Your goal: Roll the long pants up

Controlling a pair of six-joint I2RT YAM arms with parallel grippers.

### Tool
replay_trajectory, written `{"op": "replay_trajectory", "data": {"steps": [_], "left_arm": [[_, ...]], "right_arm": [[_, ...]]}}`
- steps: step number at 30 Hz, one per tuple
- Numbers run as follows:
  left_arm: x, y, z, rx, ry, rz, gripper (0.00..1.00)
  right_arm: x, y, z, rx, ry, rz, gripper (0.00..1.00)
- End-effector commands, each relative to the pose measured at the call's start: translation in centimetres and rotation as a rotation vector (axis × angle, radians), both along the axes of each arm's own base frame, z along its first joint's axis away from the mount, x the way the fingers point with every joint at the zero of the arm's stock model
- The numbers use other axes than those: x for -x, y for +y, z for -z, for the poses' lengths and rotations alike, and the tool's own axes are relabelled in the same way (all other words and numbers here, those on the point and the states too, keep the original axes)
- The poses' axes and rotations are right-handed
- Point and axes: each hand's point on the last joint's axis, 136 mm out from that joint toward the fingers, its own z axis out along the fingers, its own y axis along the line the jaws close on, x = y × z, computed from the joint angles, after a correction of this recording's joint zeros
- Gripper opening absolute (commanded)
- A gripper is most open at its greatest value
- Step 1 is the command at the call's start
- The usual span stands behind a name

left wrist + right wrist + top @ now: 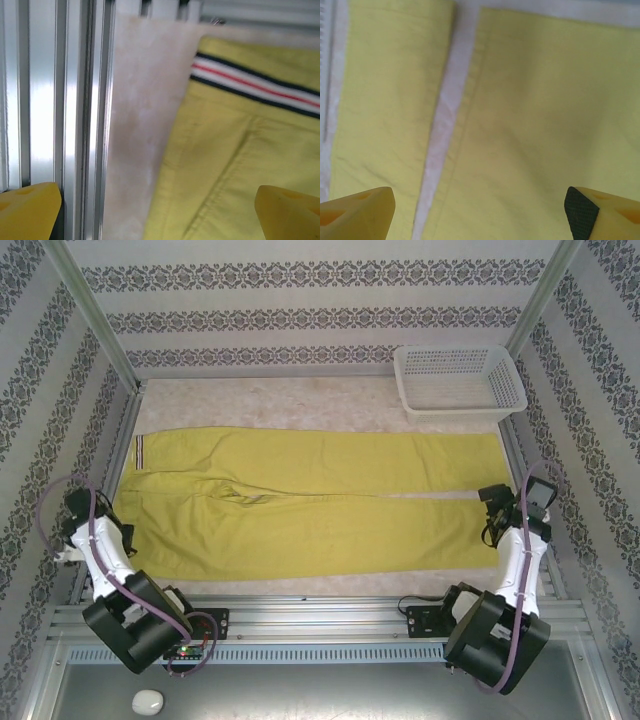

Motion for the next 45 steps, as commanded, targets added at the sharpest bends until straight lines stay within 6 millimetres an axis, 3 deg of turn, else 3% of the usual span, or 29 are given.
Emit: {"op": "replay_trajectory", "data": {"steps": [1, 13, 14, 16, 18, 24, 27, 34, 45], "left_arm": [[-1.2, 1.5, 1.1, -0.021, -0.037, -0.049, 1.0], [-1.1, 3.1, 3.6, -0.025, 0.052, -0.08, 1.0], [-1.2, 3.2, 3.9, -0.025, 0.052, -0.078, 0.94], [-1.3, 3.3, 4.3, -0.02, 0.055, -0.078, 0.7], [-1.3, 3.1, 4.6, -0.009, 0.058, -0.088, 0.53], [-1.8, 3.1, 5.2, -0.002, 0.025, -0.111, 0.26], [-2.2, 3.0, 5.4, 0.01, 0.016, -0.12, 0.12], [-2.4, 3.0, 5.5, 0.013, 0.006, -0.128, 0.12], [-2.6, 3.4, 4.4, -0.019, -0.024, -0.132, 0.14]], "right_arm": [[0.6, 0.6, 0.6, -0.06, -0.007, 0.016, 0.89], [3.2, -0.1, 1.2, -0.061, 0.054, 0.077, 0.85], [3.5, -0.2, 1.2, -0.056, 0.07, 0.084, 0.85], [4.4, -0.1, 1.3, -0.05, 0.108, 0.087, 0.85], [5.3, 0.1, 1.6, -0.054, 0.141, 0.098, 0.85], [8.0, -0.1, 1.7, -0.024, 0.209, 0.173, 0.84], [9.5, -0.3, 2.8, 0.0, 0.261, 0.21, 0.8], [9.9, 0.4, 6.2, -0.078, 0.287, 0.272, 0.7], [8.0, -2.3, 6.6, -0.067, 0.318, 0.281, 0.59]]}}
